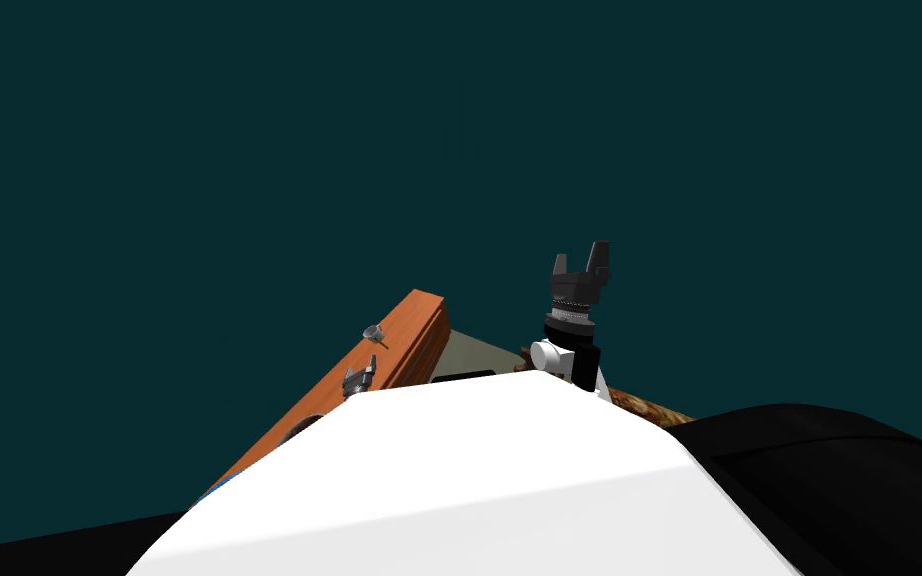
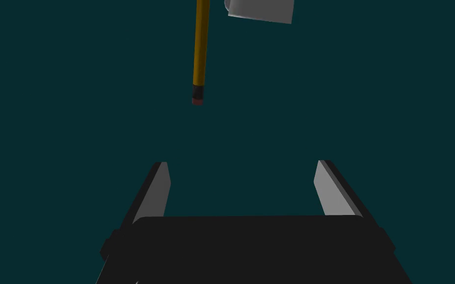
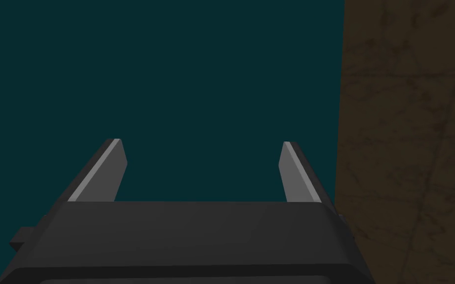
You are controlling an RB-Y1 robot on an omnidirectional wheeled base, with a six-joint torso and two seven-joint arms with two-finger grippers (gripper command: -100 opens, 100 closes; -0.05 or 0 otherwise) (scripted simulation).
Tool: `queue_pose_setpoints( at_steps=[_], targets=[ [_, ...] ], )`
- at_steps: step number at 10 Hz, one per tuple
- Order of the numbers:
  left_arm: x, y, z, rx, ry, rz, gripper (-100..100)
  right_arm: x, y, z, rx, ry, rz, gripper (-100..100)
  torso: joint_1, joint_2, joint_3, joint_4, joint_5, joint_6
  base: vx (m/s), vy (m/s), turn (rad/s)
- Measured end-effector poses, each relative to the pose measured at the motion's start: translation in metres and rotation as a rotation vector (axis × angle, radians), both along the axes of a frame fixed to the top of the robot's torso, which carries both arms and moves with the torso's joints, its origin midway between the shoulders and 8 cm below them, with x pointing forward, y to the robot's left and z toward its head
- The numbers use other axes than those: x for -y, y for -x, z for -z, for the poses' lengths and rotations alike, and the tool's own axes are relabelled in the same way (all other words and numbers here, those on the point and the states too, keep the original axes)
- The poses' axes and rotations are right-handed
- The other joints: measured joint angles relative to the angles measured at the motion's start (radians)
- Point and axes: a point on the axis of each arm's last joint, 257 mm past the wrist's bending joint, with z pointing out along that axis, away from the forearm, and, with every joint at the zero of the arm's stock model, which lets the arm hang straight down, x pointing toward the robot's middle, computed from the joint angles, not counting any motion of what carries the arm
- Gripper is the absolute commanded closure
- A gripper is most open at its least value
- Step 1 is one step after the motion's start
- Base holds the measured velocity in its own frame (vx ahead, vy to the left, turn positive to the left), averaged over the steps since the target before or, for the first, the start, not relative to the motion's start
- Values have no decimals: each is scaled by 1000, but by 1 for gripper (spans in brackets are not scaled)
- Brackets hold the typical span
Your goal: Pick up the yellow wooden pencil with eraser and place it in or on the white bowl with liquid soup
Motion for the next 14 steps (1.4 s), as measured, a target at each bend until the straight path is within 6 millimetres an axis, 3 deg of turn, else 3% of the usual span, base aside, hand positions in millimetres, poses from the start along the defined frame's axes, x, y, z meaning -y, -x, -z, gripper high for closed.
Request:
queue_pose_setpoints(
  at_steps=[12, 13, 14],
  targets=[
    [-10, 43, 75, -214, -25, -84, -100, 0, 0, 0, 0, 0, 0, 0, 3, -3, -2, -1, 1, -1, 50, 46, -156],
    [-9, 44, 75, -216, -26, -84, 0, 0, 0, 0, 0, 0, 0, 0, 1, -1, -1, -1, 0, -1, 5, 7, 4],
    [-10, 44, 75, -216, -26, -84, -100, 0, 0, 0, 0, 0, 0, 0, -1, 0, 0, 0, 0, -1, -12, 41, 98]
  ],
)
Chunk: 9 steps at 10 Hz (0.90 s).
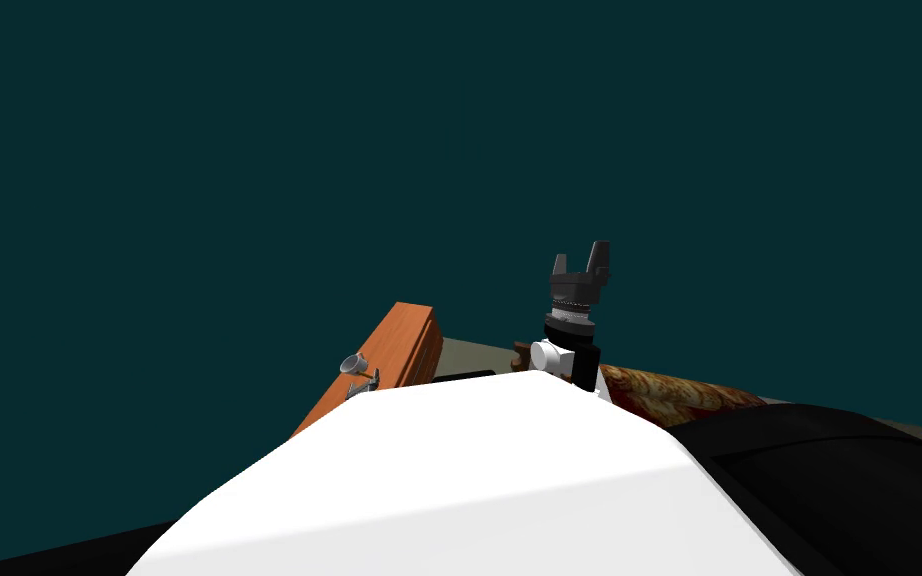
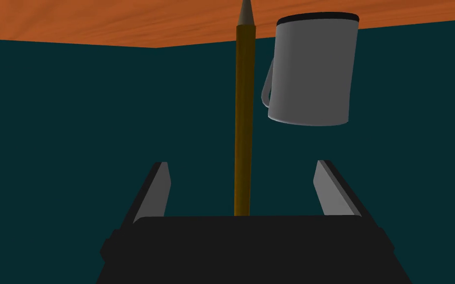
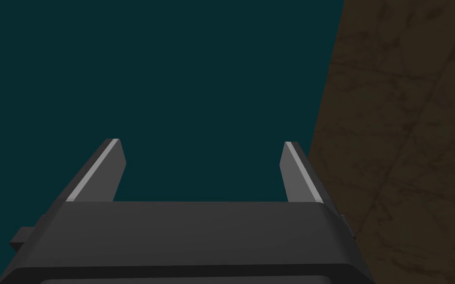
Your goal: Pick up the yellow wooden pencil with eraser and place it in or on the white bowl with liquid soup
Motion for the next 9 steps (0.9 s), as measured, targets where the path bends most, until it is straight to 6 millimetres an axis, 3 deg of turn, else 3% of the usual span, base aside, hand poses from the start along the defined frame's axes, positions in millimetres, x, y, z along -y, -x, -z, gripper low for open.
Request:
queue_pose_setpoints(
  at_steps=[2, 6, 7, 9],
  targets=[
    [13, -23, 1, 4, 1, 13, -100, 0, 0, 0, 0, 0, 0, 0, 4, 2, 1, 0, 1, 0, -20, 77, 38],
    [30, -46, 3, 0, -1, 30, -100, 0, 0, 0, 0, 0, 0, 0, 0, 1, 1, 0, 0, 0, -6, 23, 7],
    [30, -46, 3, -1, 0, 30, 100, 0, 0, 0, 0, 0, 0, 0, -1, 1, 1, 0, 0, 0, 0, 0, 0],
    [29, -46, 2, -2, -2, 29, 100, 0, 0, 0, 0, 0, 0, 0, -2, 1, 1, 0, 0, 1, 1, -2, -5]
  ],
)
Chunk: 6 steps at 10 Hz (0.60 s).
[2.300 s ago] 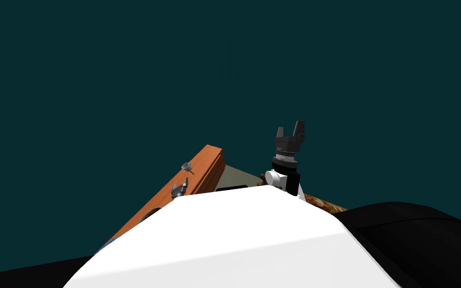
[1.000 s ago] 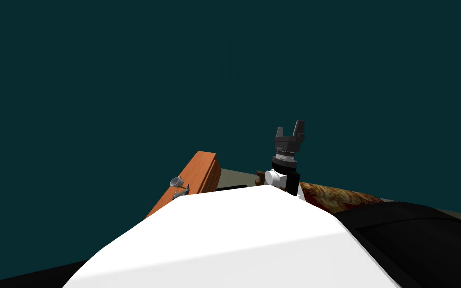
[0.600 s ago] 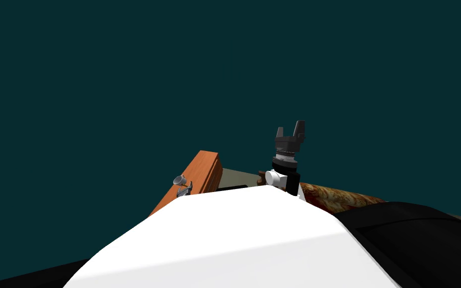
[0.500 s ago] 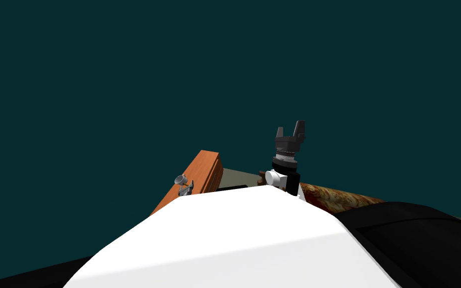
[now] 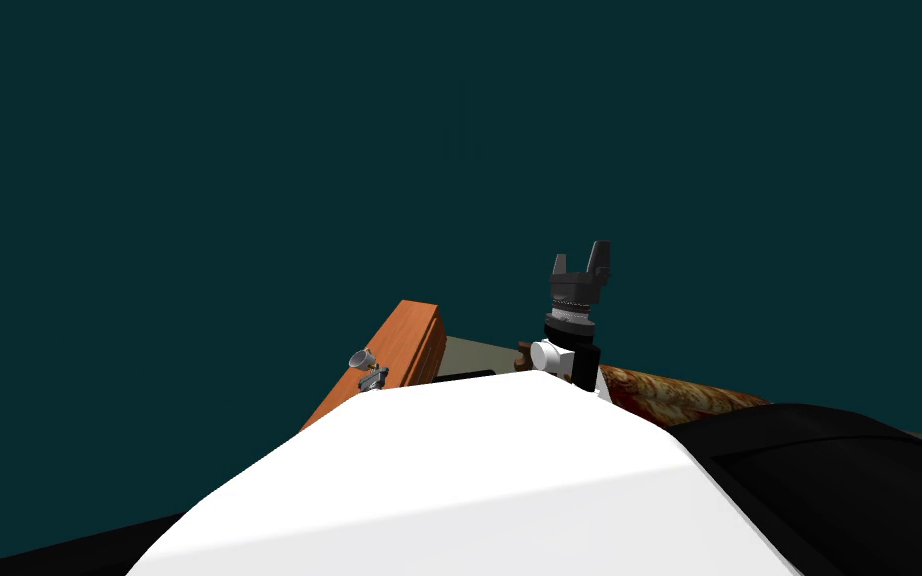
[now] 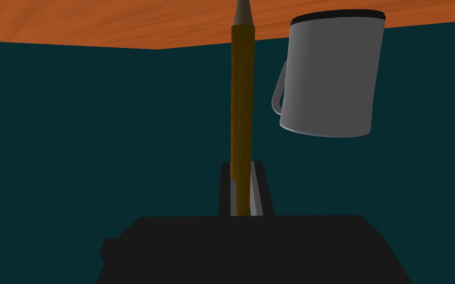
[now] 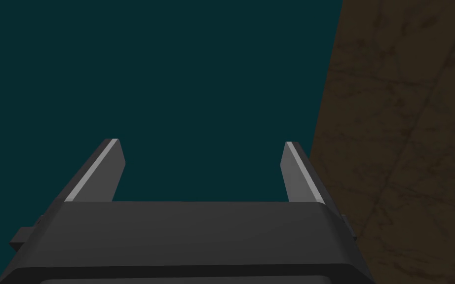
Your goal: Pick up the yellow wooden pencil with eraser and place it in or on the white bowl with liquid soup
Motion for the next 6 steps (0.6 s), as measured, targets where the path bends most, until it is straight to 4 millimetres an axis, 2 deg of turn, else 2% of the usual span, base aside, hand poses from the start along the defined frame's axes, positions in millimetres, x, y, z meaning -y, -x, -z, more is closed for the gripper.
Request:
queue_pose_setpoints(
  at_steps=[2, 3, 4, 6],
  targets=[
    [1, 0, 0, 0, 0, 1, 100, 0, 0, 0, 0, 0, 0, 0, 1, 0, 0, 0, 0, -1, 0, 0, 0],
    [1, 0, 0, 0, 0, 1, 0, 0, 0, 0, 0, 0, 0, 0, 1, 0, 0, 0, 0, -1, 0, 0, 0],
    [1, -1, 0, 0, 0, 1, 100, 0, 0, 0, 0, 0, 0, 0, 1, 0, 0, 0, 0, -1, 13, -26, -26],
    [-12, 17, -2, 2, -1, -11, 100, 0, 0, 0, 0, 0, 0, 0, -1, 1, 0, 0, -1, -1, 12, -54, -46]
  ],
)
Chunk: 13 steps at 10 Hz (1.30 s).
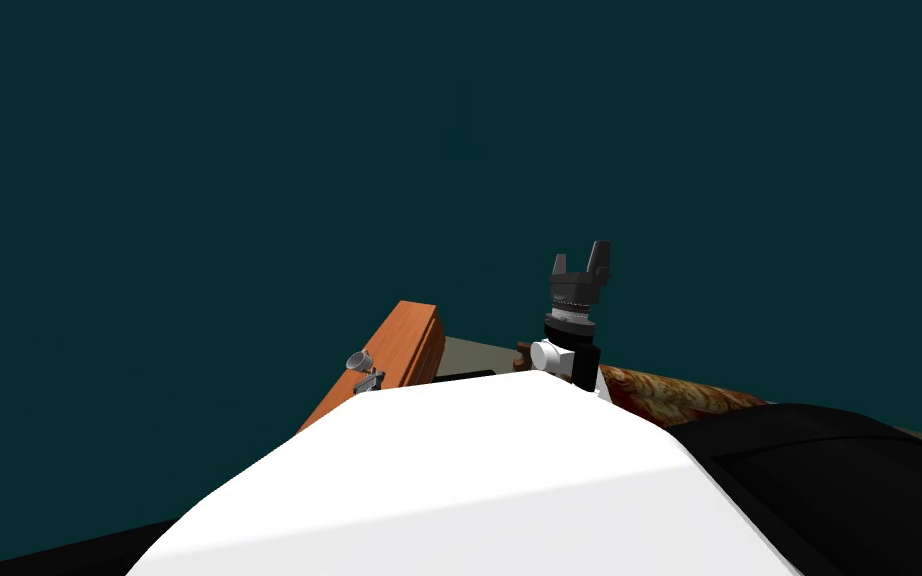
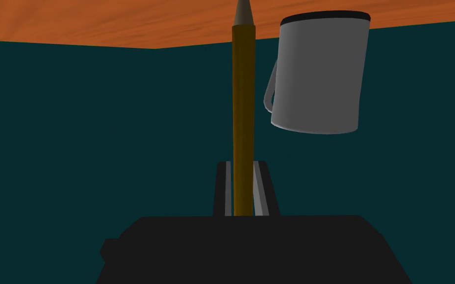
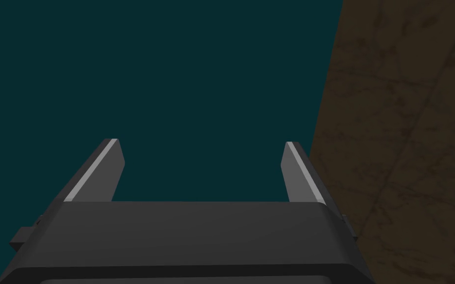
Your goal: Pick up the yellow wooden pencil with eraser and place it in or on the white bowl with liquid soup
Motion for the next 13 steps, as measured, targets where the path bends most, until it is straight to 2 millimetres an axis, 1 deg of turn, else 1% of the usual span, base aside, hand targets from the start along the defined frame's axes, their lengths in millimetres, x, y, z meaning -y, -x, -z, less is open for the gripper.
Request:
queue_pose_setpoints(
  at_steps=[2, 3, 4, 6, 7, 8, 11, 13],
  targets=[
    [-13, 19, -1, 2, 0, -12, 100, 0, 0, 0, 0, 0, 0, 0, -2, 0, 0, -1, 1, 0, 13, -51, -17],
    [-13, 20, 0, 3, 2, -13, 0, 0, 0, 0, 0, 0, 0, 0, 0, 0, 0, -1, 1, 0, 0, -6, 0],
    [-13, 20, 0, 3, 2, -13, 100, 0, 0, 0, 0, 0, 0, 0, 2, 0, 0, -1, 1, 0, -95, -83, 175],
    [-28, 17, -14, 31, -17, -29, 100, 0, 0, 0, 0, 0, 0, 0, -6, 11, 6, 1, 0, -2, -167, -135, 157],
    [-33, 18, -19, 38, -24, -37, 100, 0, 0, 0, 0, 0, 0, 0, -7, 13, 7, 1, -1, -2, -111, -83, 31],
    [-37, 19, -18, 38, -24, -42, 100, 0, 0, 0, 0, 0, 0, 0, -5, 10, 5, 1, -1, -1, -144, -109, 95],
    [-57, 18, -33, 77, -54, -64, 100, 0, 0, 0, 0, 0, 0, 0, -6, 13, 7, 1, -2, -3, -156, -100, 126],
    [-63, 21, -39, 86, -64, -71, 100, 0, 0, 0, 0, 0, 0, 0, -4, 7, 4, 1, -2, -1, -74, -49, 66]
  ],
)
